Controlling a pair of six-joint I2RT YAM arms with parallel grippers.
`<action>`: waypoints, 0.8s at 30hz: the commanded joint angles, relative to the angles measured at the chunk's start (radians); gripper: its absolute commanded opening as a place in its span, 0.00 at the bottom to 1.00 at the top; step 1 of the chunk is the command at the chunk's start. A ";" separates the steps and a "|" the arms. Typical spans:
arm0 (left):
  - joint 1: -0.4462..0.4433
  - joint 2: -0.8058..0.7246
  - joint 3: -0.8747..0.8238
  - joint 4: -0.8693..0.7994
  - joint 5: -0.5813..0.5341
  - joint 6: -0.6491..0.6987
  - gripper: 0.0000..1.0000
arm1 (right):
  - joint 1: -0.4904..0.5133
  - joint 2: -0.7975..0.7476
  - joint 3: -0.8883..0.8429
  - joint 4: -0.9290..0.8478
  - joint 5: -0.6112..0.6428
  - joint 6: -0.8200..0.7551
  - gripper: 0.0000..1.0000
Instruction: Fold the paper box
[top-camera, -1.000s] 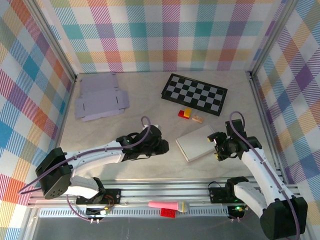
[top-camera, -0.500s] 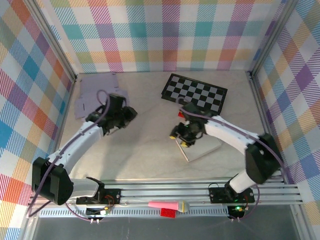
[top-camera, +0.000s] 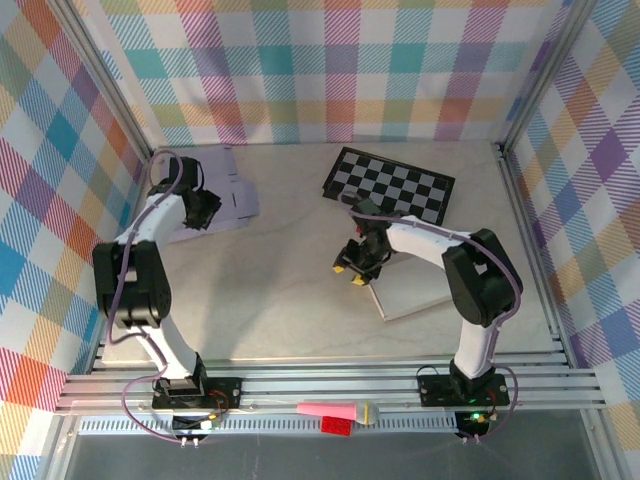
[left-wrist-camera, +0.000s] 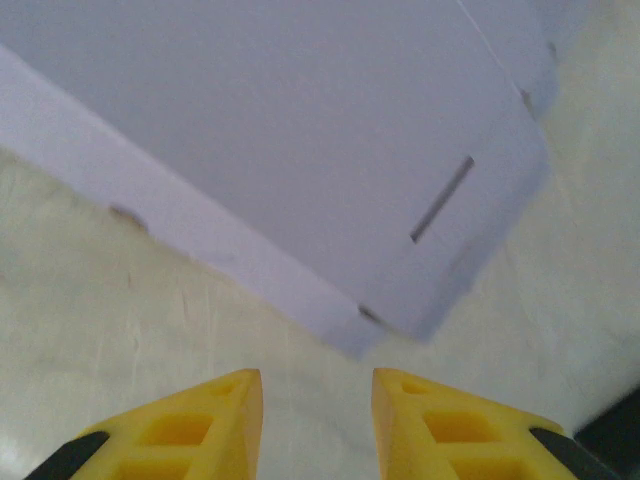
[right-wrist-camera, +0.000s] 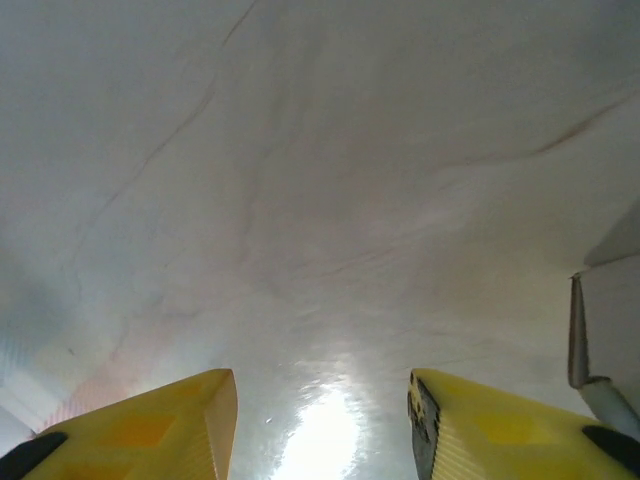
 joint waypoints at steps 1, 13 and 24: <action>0.009 0.106 0.099 0.015 -0.006 -0.014 0.32 | -0.042 -0.058 -0.003 -0.026 0.037 -0.076 0.50; -0.030 0.306 0.092 0.103 -0.002 -0.107 0.27 | -0.048 -0.184 0.065 -0.043 -0.005 -0.089 0.52; -0.218 0.055 -0.334 0.403 0.045 -0.472 0.22 | -0.046 -0.186 0.059 -0.014 -0.079 -0.127 0.55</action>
